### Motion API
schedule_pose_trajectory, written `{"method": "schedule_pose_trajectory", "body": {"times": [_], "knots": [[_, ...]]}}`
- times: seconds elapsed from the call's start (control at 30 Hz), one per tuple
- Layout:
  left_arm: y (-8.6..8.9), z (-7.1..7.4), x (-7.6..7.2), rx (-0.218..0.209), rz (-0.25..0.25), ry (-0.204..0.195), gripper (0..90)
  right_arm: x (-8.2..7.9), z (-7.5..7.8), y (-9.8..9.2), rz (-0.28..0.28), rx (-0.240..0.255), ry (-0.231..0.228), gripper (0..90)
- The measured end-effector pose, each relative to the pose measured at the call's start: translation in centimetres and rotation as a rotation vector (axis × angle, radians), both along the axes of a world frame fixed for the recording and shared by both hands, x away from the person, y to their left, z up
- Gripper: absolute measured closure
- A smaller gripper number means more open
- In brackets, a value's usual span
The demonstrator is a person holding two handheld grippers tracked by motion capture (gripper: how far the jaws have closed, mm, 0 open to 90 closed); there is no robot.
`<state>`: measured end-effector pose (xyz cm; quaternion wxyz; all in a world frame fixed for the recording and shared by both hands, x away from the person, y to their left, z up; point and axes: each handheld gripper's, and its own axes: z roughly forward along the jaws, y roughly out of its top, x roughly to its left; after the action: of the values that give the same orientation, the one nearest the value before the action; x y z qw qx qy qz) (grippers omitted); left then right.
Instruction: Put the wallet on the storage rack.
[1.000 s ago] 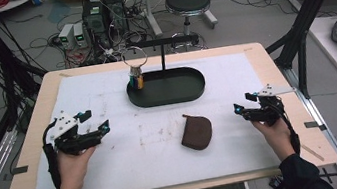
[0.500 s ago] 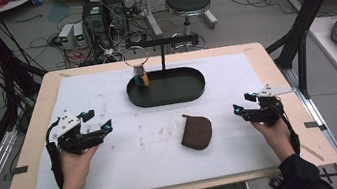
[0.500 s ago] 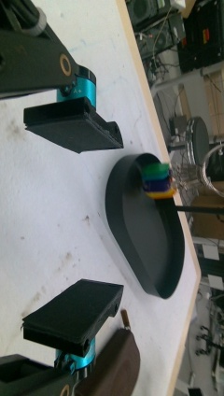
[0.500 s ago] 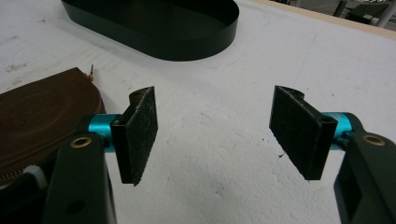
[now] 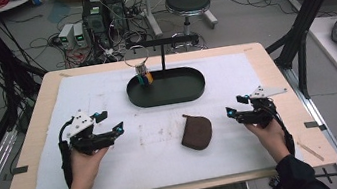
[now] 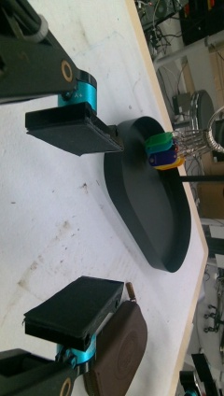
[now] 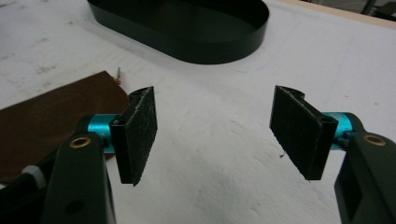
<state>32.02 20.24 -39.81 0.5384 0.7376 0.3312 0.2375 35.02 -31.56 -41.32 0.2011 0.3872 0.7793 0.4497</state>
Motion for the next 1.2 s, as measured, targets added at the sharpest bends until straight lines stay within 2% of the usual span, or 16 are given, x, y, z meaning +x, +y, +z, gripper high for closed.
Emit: {"method": "schedule_pose_trajectory", "body": {"times": [0.17, 0.47, 0.57, 0.7, 0.8, 0.9, 0.97, 1.13, 1.17, 1.2], "knots": [[-0.2, -0.1, -0.1, 0.005, -0.007, 0.003, 27.7, 0.3, -0.2, 1.7, 0.039, 0.027, 0.027, 32.8], [0.1, -0.3, -0.3, 0.014, 0.0, 0.007, 27.7, 1.6, -1.2, 4.9, 0.126, 0.004, 0.114, 40.8], [0.2, -0.3, -0.4, 0.015, 0.002, 0.006, 27.7, 2.0, -1.7, 5.7, 0.149, -0.011, 0.158, 42.6], [0.2, -0.3, -0.6, 0.015, 0.004, 0.003, 27.8, 2.6, -2.5, 6.1, 0.188, 0.008, 0.245, 47.1], [0.2, -0.3, -0.6, 0.024, -0.002, 0.002, 27.7, 3.1, -2.9, 5.8, 0.195, 0.054, 0.311, 49.4], [0.1, -0.3, -0.6, 0.028, -0.007, 0.004, 27.8, 3.4, -3.1, 5.7, 0.222, 0.088, 0.348, 59.0], [0.0, -0.3, -0.6, 0.031, -0.012, 0.005, 27.7, 3.3, -3.1, 5.7, 0.243, 0.105, 0.362, 67.0], [-0.2, -0.3, -0.7, 0.037, -0.019, 0.004, 27.7, 3.1, -2.8, 5.7, 0.241, 0.094, 0.357, 71.4], [-0.2, -0.3, -0.7, 0.039, -0.021, 0.003, 27.7, 3.0, -2.8, 5.7, 0.239, 0.088, 0.347, 73.1], [-0.3, -0.3, -0.7, 0.036, -0.022, 0.004, 27.7, 2.9, -2.6, 5.7, 0.235, 0.078, 0.341, 78.8]]}}
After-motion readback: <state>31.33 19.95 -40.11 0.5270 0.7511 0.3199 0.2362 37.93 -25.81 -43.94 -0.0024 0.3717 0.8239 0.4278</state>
